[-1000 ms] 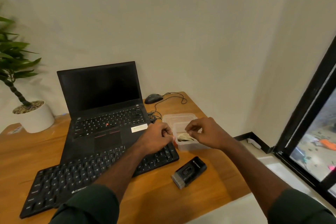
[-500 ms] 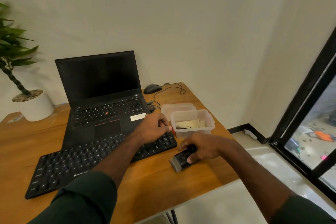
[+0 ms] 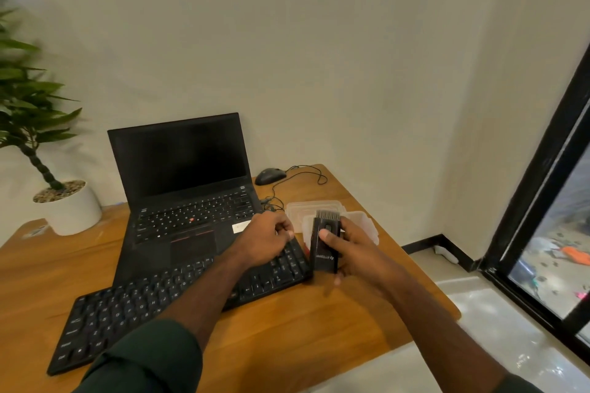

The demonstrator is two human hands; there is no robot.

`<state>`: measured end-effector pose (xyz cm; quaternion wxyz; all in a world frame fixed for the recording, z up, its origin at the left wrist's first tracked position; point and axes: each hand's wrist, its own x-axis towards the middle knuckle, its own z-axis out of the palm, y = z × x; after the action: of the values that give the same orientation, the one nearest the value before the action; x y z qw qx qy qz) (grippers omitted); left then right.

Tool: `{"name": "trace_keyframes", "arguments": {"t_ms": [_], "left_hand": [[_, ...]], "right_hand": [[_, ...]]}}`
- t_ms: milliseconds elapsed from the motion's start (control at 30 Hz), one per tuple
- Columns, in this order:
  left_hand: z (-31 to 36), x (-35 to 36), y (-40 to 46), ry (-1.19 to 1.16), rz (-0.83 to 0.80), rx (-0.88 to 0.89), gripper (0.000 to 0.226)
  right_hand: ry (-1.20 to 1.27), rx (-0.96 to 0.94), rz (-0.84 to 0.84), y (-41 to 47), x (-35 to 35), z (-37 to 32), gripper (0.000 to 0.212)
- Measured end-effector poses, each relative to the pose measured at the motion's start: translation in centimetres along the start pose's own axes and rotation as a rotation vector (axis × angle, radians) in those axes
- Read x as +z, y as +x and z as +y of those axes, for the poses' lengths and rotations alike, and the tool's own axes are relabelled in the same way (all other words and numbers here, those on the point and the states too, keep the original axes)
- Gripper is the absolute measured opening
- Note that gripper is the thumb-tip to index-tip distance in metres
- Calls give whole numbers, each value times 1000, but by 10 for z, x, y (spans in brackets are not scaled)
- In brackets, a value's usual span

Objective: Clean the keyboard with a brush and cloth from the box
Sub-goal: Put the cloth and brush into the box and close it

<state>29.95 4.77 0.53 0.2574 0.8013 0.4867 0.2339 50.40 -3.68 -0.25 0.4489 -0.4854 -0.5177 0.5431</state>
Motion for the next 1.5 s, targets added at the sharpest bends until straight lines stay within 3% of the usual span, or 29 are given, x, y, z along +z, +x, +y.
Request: {"name": "trace_keyframes", "arguments": {"t_ms": [167,367,567,867,1100,1167,1300,1400,1500], "left_hand": [[7,-8,6,11,14,15,12],[9,-12,11,9,14,32,12],[10,-10,15,30,12,37,11],[11,-4,18,20,1,42,10],[8,-1,21,50,-6,49,11],[7,0,22,51,-6,38,11],[3,4,25,54,-19,9,12],[0,8,27,55,-23,-3,12],[-3,10,30,47,-21,-10,14]], "right_hand": [[387,-3,-1,11,16,-9,30],[346,-38,91,19,22,-14,27],[332,-70,73,22,19,-12,23],[390,-35,31,25,7,-5,30],[511,7,115,34,-21,-15,35],[262,-18,167,43,-32,-15,34],[-628,-166,207,65,-55,-11,43],[-924,-126,154,81,-64,-9,56],[-1071,14,11,95,-64,-8,57]]}}
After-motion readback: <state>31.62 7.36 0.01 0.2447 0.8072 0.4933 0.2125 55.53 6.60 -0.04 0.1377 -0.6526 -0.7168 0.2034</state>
